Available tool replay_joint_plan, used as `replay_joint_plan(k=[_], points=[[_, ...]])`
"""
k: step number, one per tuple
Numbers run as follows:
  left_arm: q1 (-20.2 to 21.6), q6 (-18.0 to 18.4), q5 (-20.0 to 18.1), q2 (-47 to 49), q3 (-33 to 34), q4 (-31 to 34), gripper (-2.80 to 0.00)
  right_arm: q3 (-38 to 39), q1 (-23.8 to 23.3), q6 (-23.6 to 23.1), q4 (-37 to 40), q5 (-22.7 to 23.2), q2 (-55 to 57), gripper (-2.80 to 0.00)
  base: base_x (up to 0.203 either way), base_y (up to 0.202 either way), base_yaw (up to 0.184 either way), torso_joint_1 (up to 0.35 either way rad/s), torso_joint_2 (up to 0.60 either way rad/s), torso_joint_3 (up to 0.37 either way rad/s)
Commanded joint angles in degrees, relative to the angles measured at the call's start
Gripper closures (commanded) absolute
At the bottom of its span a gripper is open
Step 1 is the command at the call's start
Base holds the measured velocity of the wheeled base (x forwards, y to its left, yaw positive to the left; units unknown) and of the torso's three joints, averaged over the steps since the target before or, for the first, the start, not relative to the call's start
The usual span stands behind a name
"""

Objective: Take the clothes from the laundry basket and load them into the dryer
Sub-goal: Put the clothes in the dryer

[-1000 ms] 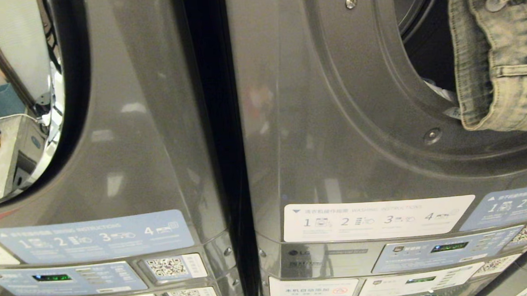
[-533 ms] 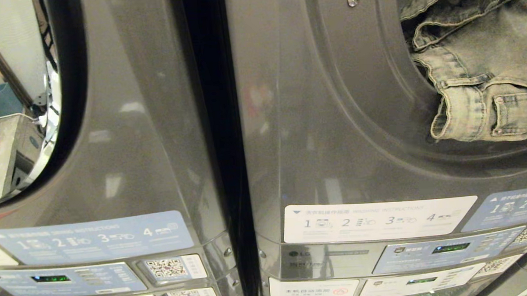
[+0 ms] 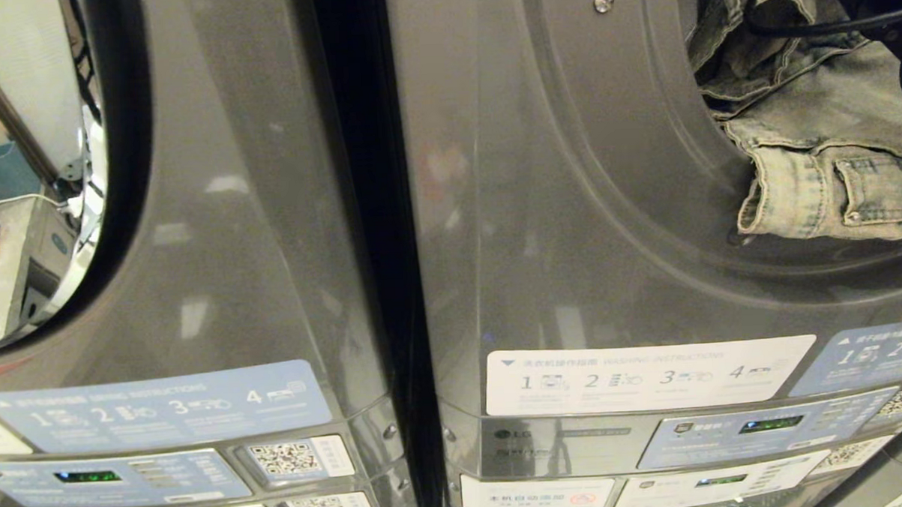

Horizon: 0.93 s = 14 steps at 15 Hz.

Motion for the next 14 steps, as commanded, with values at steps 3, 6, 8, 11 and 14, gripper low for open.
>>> replay_joint_plan(k=[3,6,8,11,14], points=[[0.0,-0.2,0.1,0.1,0.1,0.0,0.00,0.4,-0.3,-1.2,0.8,0.5,0.3,0.00,0.000,0.000,0.000,0.000,0.00,0.000],[0.0,-0.2,0.1,0.1,0.1,0.0,0.00,0.0,-0.3,-1.2,1.0,1.3,0.8,-2.80,0.000,0.000,0.000,0.000,0.00,0.000],[0.0,-0.2,0.1,0.1,0.1,0.0,0.00,0.3,-0.3,-1.2,1.3,2.5,0.5,-2.80,0.000,0.000,0.000,0.000,0.00,0.000],[0.0,-0.2,0.1,0.1,0.1,0.0,0.00,2.3,-0.5,-1.1,3.6,2.3,-0.1,-2.80,0.000,0.000,0.000,0.000,0.00,0.000],[0.0,-0.3,0.1,0.1,0.1,0.0,0.00,4.9,-0.6,-0.5,8.4,2.5,-2.7,-2.80,0.000,0.000,0.000,0.000,0.00,0.000]])
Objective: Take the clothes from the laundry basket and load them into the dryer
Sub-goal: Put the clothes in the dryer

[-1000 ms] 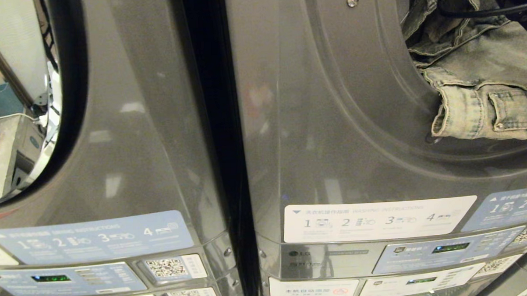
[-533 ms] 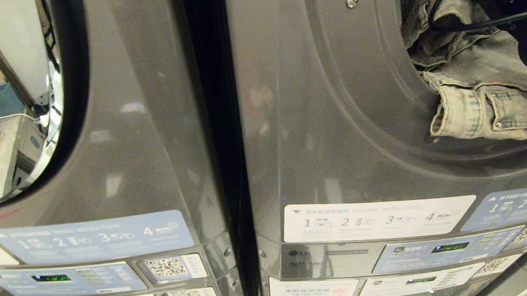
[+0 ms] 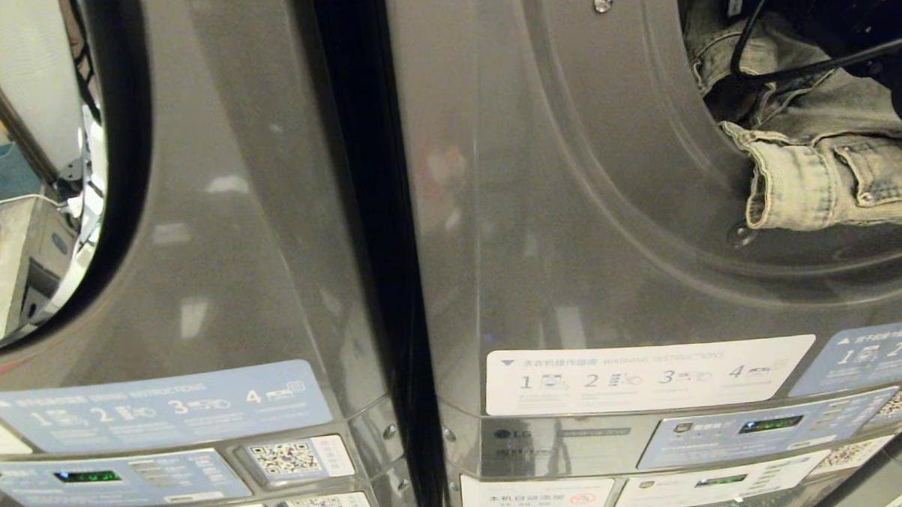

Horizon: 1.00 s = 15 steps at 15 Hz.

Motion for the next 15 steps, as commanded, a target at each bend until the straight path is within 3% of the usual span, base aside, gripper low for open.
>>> replay_joint_plan(k=[1,4,6,8,11,13,15], points=[[0.0,0.0,0.0,0.1,0.1,0.0,0.00,-0.7,0.1,-0.1,1.2,-0.1,-2.1,-2.80,0.000,0.000,0.000,0.000,0.00,0.000],[0.0,0.0,0.0,0.1,0.1,0.0,0.00,-1.2,1.6,1.5,8.4,-0.1,-6.9,-2.80,0.000,0.000,0.000,0.000,0.00,0.000],[0.0,0.0,0.0,0.1,0.1,0.0,0.00,-1.4,2.9,6.6,23.2,-0.1,-12.0,-2.80,0.000,0.000,0.000,0.000,0.00,0.000],[0.0,0.0,0.0,0.1,0.1,0.0,0.00,-5.3,4.0,11.8,31.4,-0.5,-15.6,-2.80,0.000,0.000,0.000,0.000,0.00,0.000],[0.0,0.1,0.0,0.1,0.1,0.0,0.00,-4.6,5.5,12.7,40.0,-5.9,-22.2,-2.80,0.000,0.000,0.000,0.000,0.00,0.000],[0.0,0.3,0.0,0.1,0.1,0.0,0.00,-2.7,9.9,14.7,49.8,-9.0,-28.8,-2.80,0.000,0.000,0.000,0.000,0.00,0.000],[0.0,0.3,-0.1,0.1,0.1,0.0,0.00,5.4,12.9,17.4,53.4,-10.5,-35.2,-2.80,0.000,0.000,0.000,0.000,0.00,0.000]])
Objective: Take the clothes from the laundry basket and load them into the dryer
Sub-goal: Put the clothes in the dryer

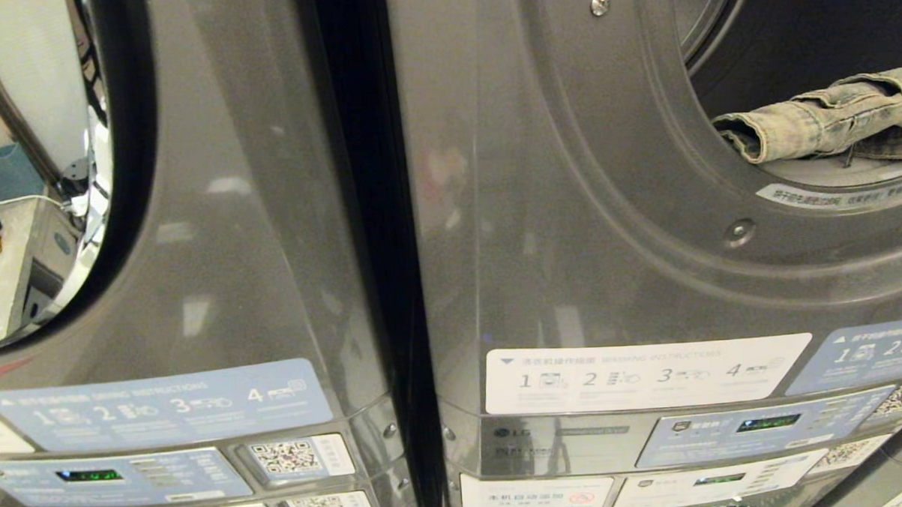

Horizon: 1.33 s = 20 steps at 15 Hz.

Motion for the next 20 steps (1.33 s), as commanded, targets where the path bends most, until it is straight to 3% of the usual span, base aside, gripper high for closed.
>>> replay_joint_plan(k=[1,5,6,11,20], points=[[0.0,0.0,0.0,0.1,0.1,0.0,0.00,7.5,1.9,0.8,1.6,-0.7,-9.2,-2.80,0.000,0.000,0.000,0.000,0.00,0.000],[0.0,0.0,-0.3,0.1,0.0,0.0,0.00,22.1,2.5,1.1,1.9,-1.6,-17.5,-2.80,0.000,0.000,0.000,0.000,0.00,0.000],[0.0,0.0,-0.2,0.1,0.1,0.0,0.00,24.7,2.5,1.0,0.9,-1.9,-18.2,0.00,0.000,0.000,0.000,0.000,0.00,0.000],[0.0,-0.3,0.1,0.1,0.1,0.0,0.00,25.7,2.5,0.7,-1.8,-2.3,-15.5,0.00,0.000,0.000,0.000,0.000,0.00,0.000],[0.0,-1.9,0.5,0.1,0.1,-0.2,0.00,24.7,2.2,0.6,-2.5,-9.2,-8.6,0.00,0.000,0.000,0.000,0.000,0.00,0.000]])
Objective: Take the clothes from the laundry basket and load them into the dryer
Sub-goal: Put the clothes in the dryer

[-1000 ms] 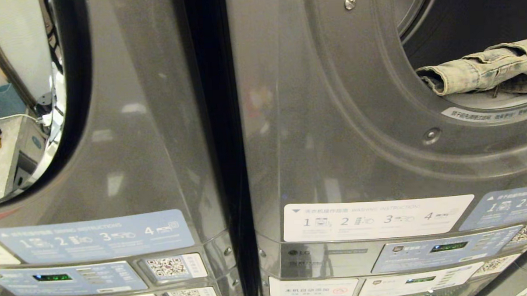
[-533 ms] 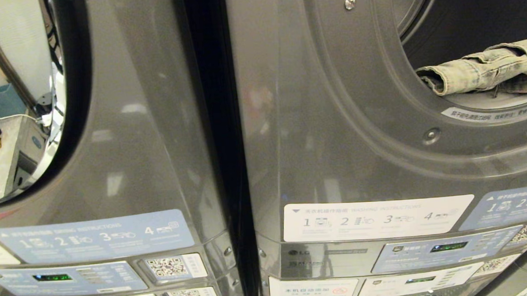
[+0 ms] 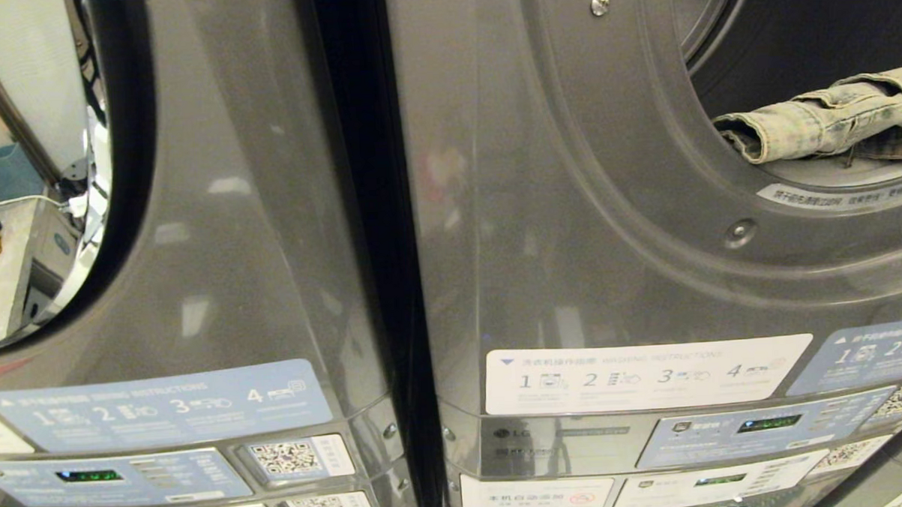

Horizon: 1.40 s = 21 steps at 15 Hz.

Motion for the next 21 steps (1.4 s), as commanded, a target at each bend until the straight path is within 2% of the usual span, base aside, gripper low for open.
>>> replay_joint_plan(k=[1,5,9,16,19,21], points=[[0.0,-0.7,0.2,0.1,0.1,0.0,0.00,-0.4,-0.1,0.0,0.1,-0.3,2.5,0.00,0.000,0.000,0.000,0.000,0.00,0.000],[0.0,-0.9,0.2,0.1,0.1,0.0,0.00,-4.1,-1.7,0.5,-0.6,-0.3,9.1,0.00,0.000,0.000,0.000,0.000,0.00,0.000],[0.0,-1.7,0.3,0.1,0.1,-0.1,0.00,-10.1,-6.8,0.3,-6.1,-0.2,18.5,0.00,0.000,0.000,0.000,0.000,0.00,0.000],[0.0,-2.0,0.3,0.1,0.1,-0.1,0.00,-22.7,-13.0,0.3,-15.7,0.0,36.5,0.00,0.000,0.000,0.000,0.000,0.00,0.000],[0.0,-2.0,0.3,0.1,0.1,-0.1,0.00,-31.6,-13.6,-0.1,-17.0,0.1,39.0,0.00,0.000,0.000,0.000,0.000,0.00,0.000],[0.0,-2.1,0.3,0.1,0.1,-0.1,0.00,-33.7,-12.9,-1.4,-17.2,1.0,36.5,0.00,0.000,0.000,0.000,0.000,0.00,0.000]])
